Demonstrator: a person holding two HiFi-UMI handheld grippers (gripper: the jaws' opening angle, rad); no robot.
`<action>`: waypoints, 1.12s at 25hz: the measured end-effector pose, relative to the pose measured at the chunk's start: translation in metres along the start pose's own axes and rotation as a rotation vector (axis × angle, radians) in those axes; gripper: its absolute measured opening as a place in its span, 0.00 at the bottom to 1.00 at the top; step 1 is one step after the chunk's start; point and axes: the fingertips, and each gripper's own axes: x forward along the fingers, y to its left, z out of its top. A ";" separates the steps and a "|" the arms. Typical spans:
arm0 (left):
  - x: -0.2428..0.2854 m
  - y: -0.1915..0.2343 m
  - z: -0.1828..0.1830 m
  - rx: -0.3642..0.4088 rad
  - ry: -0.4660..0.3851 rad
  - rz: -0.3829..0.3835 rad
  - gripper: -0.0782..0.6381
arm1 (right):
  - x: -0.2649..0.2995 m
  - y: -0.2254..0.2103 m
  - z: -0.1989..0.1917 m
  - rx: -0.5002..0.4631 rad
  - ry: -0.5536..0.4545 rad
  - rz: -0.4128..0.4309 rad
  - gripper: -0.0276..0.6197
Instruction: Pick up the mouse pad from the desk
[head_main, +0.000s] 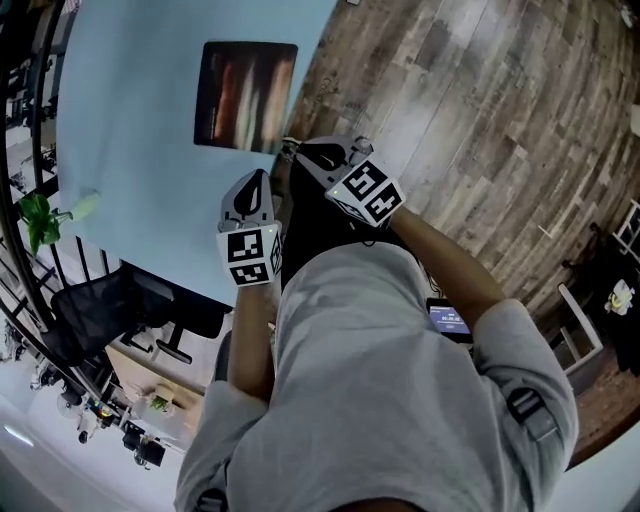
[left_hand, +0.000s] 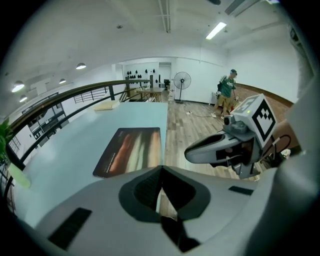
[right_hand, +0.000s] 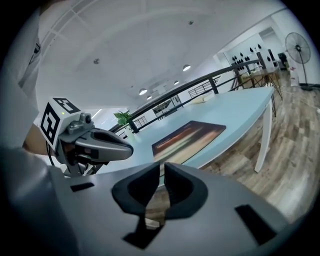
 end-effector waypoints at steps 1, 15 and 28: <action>0.003 0.003 -0.001 0.011 0.009 -0.003 0.12 | 0.005 0.001 -0.004 0.017 0.008 0.006 0.09; 0.034 0.032 -0.013 0.028 0.095 -0.058 0.12 | 0.050 -0.003 -0.039 0.572 -0.060 0.021 0.14; 0.042 0.039 -0.008 0.032 0.091 -0.096 0.12 | 0.069 -0.015 -0.045 0.744 -0.066 -0.050 0.22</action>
